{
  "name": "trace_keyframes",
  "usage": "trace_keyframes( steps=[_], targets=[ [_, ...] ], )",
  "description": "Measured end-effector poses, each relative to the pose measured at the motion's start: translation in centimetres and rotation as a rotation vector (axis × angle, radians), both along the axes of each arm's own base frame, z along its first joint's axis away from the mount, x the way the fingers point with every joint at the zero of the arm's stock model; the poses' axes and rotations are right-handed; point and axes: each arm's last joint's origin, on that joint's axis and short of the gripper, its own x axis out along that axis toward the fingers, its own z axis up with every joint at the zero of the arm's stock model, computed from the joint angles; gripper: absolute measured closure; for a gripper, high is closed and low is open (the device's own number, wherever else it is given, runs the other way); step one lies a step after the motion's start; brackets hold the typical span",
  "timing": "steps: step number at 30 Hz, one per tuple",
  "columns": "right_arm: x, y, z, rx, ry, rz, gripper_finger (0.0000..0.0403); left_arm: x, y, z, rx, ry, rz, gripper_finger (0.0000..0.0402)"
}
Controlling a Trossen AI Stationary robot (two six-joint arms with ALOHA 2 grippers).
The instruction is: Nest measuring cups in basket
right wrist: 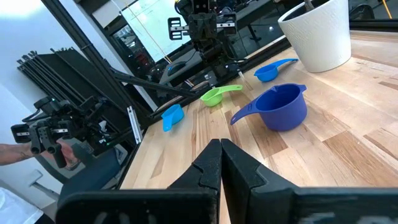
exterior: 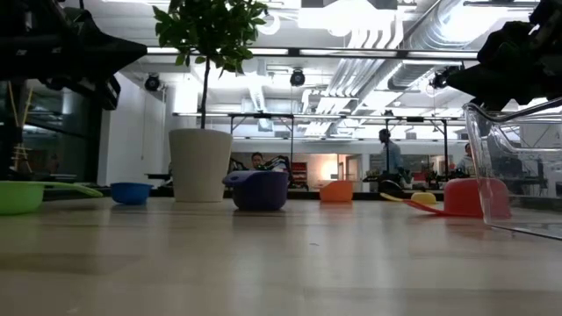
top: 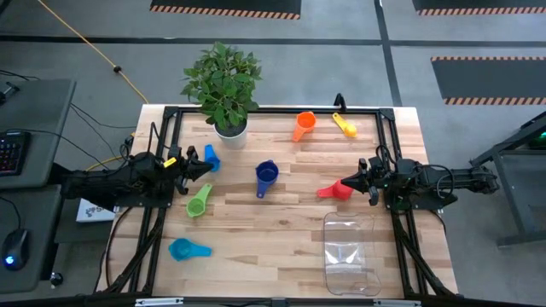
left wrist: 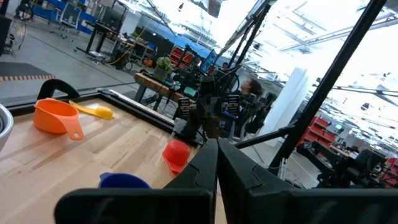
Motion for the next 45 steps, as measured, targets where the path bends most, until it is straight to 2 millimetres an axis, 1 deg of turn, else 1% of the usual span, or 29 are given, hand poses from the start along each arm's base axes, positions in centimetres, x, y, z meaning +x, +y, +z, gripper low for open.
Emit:
trace_keyframes(
  steps=[16,18,20,23,25,27,30,35,38,40,42,45],
  targets=[
    [0.0,0.0,0.0,0.000,0.000,0.000,0.0402,0.0,0.0,0.1,-0.008,-0.011,0.006,0.0401],
    [0.0,0.0,0.0,0.000,0.000,0.000,0.0402,-0.1,0.1,0.3,-0.093,-0.039,0.006,0.0401],
    [0.0,0.0,0.0,0.000,0.000,0.000,0.0402,-0.2,0.1,0.8,-0.185,-0.107,-0.013,0.0401],
    [0.0,0.0,0.0,0.000,0.000,0.000,0.0402,-0.4,0.1,1.5,-0.242,-0.190,-0.028,0.0401],
    [0.0,0.0,0.0,0.000,0.000,0.000,0.0402,-0.6,0.3,2.1,-0.274,-0.266,0.037,0.0401],
    [0.0,0.0,0.0,0.000,0.000,0.000,0.0402,-0.7,0.5,3.0,-0.308,-0.292,0.095,0.0400],
    [0.0,0.0,0.0,0.000,0.000,0.000,0.0402,-0.1,0.5,4.3,-0.309,-0.177,0.123,0.0382],
    [0.0,0.0,0.0,0.000,0.000,0.000,0.0402,1.7,0.5,6.6,-0.274,0.247,0.123,0.0318],
    [0.0,0.0,0.0,0.000,0.001,0.000,0.0402,3.0,0.5,8.4,-0.265,0.438,0.107,0.0277],
    [0.0,0.0,0.0,0.000,0.000,0.000,0.0402,4.1,0.5,9.2,-0.272,0.532,0.089,0.0253],
    [0.0,0.0,0.0,0.000,0.001,0.000,0.0402,5.5,0.4,9.4,-0.295,0.605,0.067,0.0233],
    [0.0,0.0,0.0,0.000,0.000,0.000,0.0402,7.6,-0.3,8.9,-0.311,0.654,-0.014,0.0213]
  ],
)
